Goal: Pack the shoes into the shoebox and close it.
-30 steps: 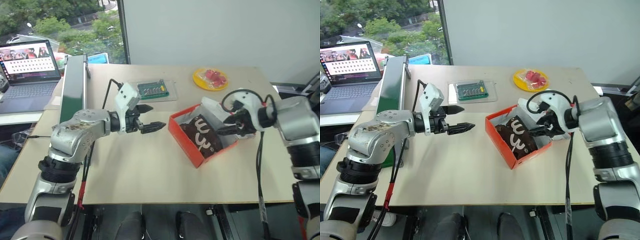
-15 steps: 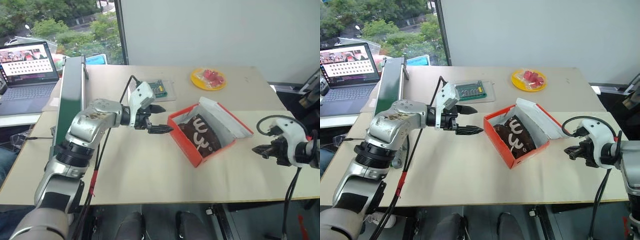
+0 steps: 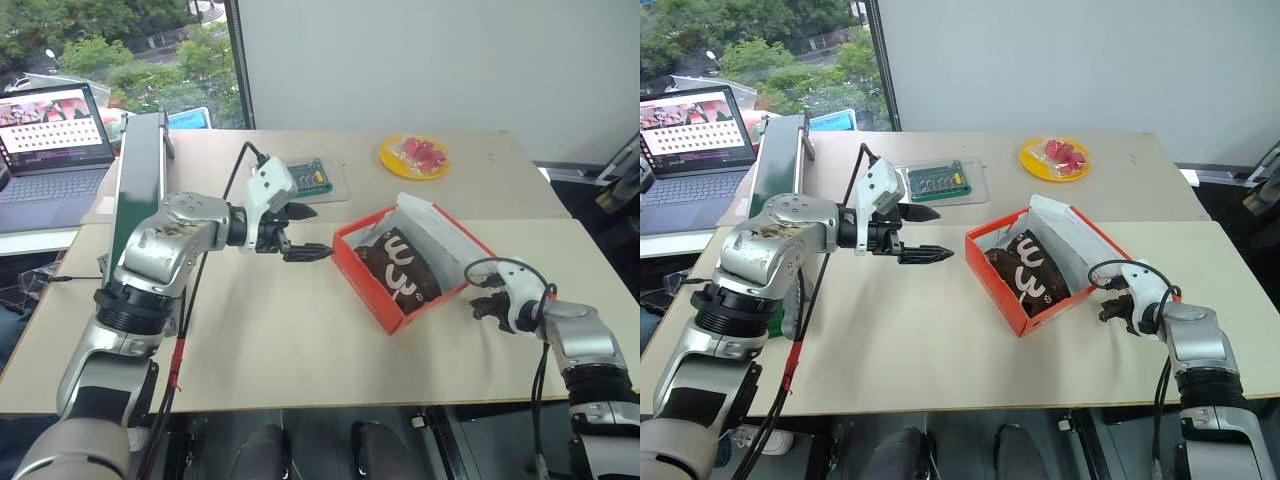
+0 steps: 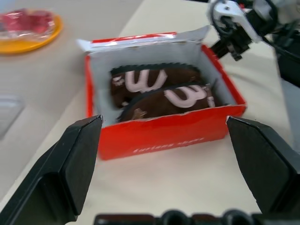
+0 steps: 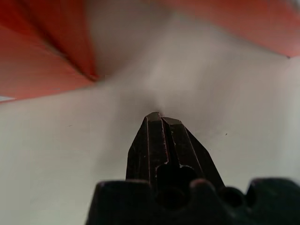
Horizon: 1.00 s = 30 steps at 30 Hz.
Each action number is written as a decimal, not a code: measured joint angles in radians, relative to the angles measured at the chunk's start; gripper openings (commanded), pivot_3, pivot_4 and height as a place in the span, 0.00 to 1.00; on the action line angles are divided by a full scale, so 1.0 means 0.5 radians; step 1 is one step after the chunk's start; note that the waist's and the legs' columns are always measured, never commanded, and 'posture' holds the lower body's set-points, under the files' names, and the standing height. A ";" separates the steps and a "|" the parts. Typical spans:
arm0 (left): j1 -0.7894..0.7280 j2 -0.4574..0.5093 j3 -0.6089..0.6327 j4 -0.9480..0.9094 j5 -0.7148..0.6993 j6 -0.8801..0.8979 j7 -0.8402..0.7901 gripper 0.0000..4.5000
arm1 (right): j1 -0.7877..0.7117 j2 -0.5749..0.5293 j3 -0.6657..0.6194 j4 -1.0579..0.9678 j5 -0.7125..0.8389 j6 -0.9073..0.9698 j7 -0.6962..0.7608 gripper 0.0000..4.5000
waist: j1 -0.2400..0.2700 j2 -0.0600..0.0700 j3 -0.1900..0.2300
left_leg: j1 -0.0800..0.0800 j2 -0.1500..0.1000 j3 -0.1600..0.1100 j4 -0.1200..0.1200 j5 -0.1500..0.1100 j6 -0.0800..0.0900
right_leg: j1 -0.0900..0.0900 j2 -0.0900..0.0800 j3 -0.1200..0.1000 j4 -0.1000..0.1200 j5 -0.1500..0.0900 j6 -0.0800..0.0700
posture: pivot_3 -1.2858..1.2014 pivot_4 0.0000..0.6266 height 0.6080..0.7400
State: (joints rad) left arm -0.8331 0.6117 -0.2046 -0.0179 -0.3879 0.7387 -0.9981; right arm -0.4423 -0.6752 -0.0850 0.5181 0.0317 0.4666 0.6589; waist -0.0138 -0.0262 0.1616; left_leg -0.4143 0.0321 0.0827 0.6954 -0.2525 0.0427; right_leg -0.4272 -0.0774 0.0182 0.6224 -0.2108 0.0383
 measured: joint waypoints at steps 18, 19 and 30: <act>0.033 -0.055 0.087 -0.110 -0.010 0.092 0.144 1.00 | -0.385 0.491 -0.899 0.592 1.012 -0.539 -0.193 0.02 | -0.005 0.005 0.003 | 0.006 0.002 -0.002 -0.003 0.000 0.000 | 0.002 0.000 0.003 0.005 0.000 0.000 | 0.52 0.24 1.00; 0.026 -0.056 0.087 -0.101 -0.002 0.085 0.154 1.00 | -0.399 0.490 -0.980 0.547 1.129 -0.447 -0.196 0.02 | -0.002 0.006 0.004 | 0.005 0.002 -0.003 -0.003 0.000 0.000 | 0.002 0.000 0.003 0.006 0.000 0.000 | 0.52 0.24 1.00; -0.041 -0.062 0.101 -0.023 0.045 0.006 0.178 1.00 | -0.268 0.411 -0.820 -0.409 1.590 0.454 -0.057 0.02 | -0.008 0.007 0.004 | 0.004 0.003 -0.002 -0.003 0.000 0.001 | 0.000 0.001 0.004 0.007 0.000 0.000 | 0.52 0.24 1.00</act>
State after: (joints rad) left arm -0.8533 0.5805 -0.1539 -0.0293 -0.3654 0.7415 -0.9092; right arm -0.5763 -0.4700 -0.4949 0.3136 0.8268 0.6938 0.6302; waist -0.0177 -0.0226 0.1636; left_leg -0.4122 0.0335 0.0817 0.6939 -0.2527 0.0430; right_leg -0.4271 -0.0771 0.0201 0.6259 -0.2106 0.0382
